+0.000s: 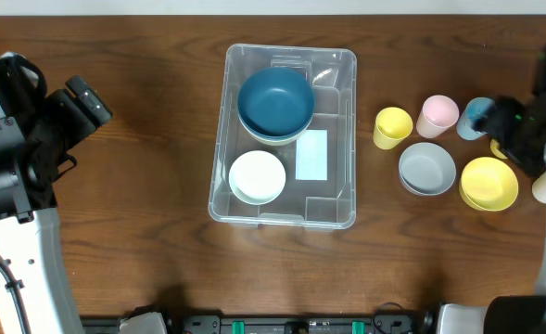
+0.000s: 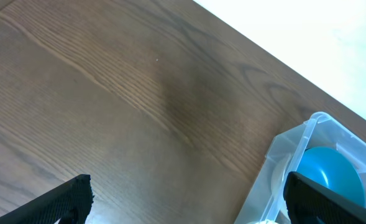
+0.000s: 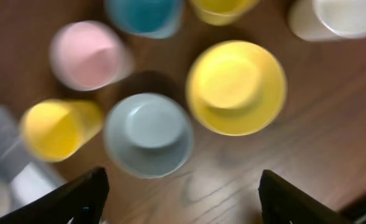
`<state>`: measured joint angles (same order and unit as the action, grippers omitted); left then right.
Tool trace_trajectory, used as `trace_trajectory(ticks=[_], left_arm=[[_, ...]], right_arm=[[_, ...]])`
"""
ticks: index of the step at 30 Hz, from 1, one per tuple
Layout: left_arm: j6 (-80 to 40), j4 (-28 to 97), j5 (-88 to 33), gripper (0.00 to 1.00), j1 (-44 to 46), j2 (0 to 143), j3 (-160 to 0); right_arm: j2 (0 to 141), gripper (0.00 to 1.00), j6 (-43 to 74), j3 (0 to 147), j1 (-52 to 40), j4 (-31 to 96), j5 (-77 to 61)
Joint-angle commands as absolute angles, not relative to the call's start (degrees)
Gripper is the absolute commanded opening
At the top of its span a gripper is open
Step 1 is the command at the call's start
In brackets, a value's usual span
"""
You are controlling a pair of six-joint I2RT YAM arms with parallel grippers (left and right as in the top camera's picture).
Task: Pack container
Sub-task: 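Lift the white bowl and place it in the container's front half, then reach the right gripper to the yellow bowl and grip its rim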
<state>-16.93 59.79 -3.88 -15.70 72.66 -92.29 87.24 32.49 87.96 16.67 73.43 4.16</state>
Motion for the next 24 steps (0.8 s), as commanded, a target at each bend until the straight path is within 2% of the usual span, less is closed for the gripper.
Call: trace_trajectory(ticks=[1,9,16,20,24], left_arm=[[-17.04,59.79,-3.36,0.98,-16.01,72.95,-92.86],[-17.04,59.79,-3.36,0.98,-16.01,72.95,-92.86],[-17.04,59.79,-3.36,0.98,-16.01,72.95,-92.86],[-17.04,59.79,-3.36,0.98,-16.01,72.95,-92.86],[-17.04,59.79,-3.36,0.98,-16.01,72.95,-92.86]], right_arm=[[87.31,0.79,35.88,81.95,20.69,71.33,4.45],[87.33,0.78,38.96,63.66,27.81,58.06,2.94],[87.33,0.75,40.49,51.92,30.15,45.89,2.94],[87.39,0.69,40.51,46.89,30.76,38.46,2.96],[87.94,0.62,40.73,45.65,30.92,36.45,3.01]])
